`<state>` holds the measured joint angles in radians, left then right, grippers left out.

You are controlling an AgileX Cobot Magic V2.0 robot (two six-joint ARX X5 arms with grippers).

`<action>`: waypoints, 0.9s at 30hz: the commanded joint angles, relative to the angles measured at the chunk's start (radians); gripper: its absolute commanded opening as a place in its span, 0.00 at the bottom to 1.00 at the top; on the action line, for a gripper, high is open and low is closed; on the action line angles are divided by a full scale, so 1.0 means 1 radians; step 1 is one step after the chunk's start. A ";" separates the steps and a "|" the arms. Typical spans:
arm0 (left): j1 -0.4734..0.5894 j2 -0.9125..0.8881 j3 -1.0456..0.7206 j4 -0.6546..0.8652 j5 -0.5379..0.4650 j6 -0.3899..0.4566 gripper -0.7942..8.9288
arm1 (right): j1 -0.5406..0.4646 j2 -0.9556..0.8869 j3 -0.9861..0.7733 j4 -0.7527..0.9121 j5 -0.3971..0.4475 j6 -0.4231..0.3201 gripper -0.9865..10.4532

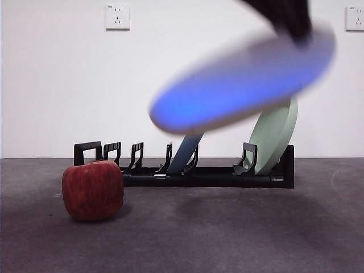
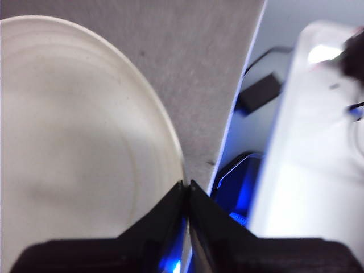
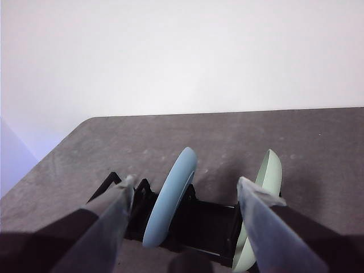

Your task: Take the yellow plate from the plate rack,put the plate on the table,take the apple from the table,put the apple in the plate

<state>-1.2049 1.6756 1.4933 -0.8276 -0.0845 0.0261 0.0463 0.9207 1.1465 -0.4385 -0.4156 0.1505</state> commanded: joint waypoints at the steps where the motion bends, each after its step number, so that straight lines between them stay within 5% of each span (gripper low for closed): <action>1: -0.006 0.101 0.000 0.022 -0.043 0.008 0.07 | 0.002 0.001 0.010 0.002 0.002 0.013 0.36; 15: -0.013 0.328 0.000 0.087 -0.092 -0.004 0.09 | 0.002 0.001 0.011 -0.021 0.002 0.013 0.36; 20: -0.009 0.290 0.000 0.093 -0.099 -0.004 0.38 | 0.002 0.002 0.011 -0.020 -0.003 0.013 0.36; 27: 0.024 0.128 0.000 0.064 -0.238 -0.024 0.42 | 0.008 0.003 0.011 -0.011 -0.005 0.013 0.36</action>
<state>-1.1915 1.8351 1.4933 -0.7616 -0.2947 0.0158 0.0486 0.9207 1.1534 -0.4622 -0.4191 0.1577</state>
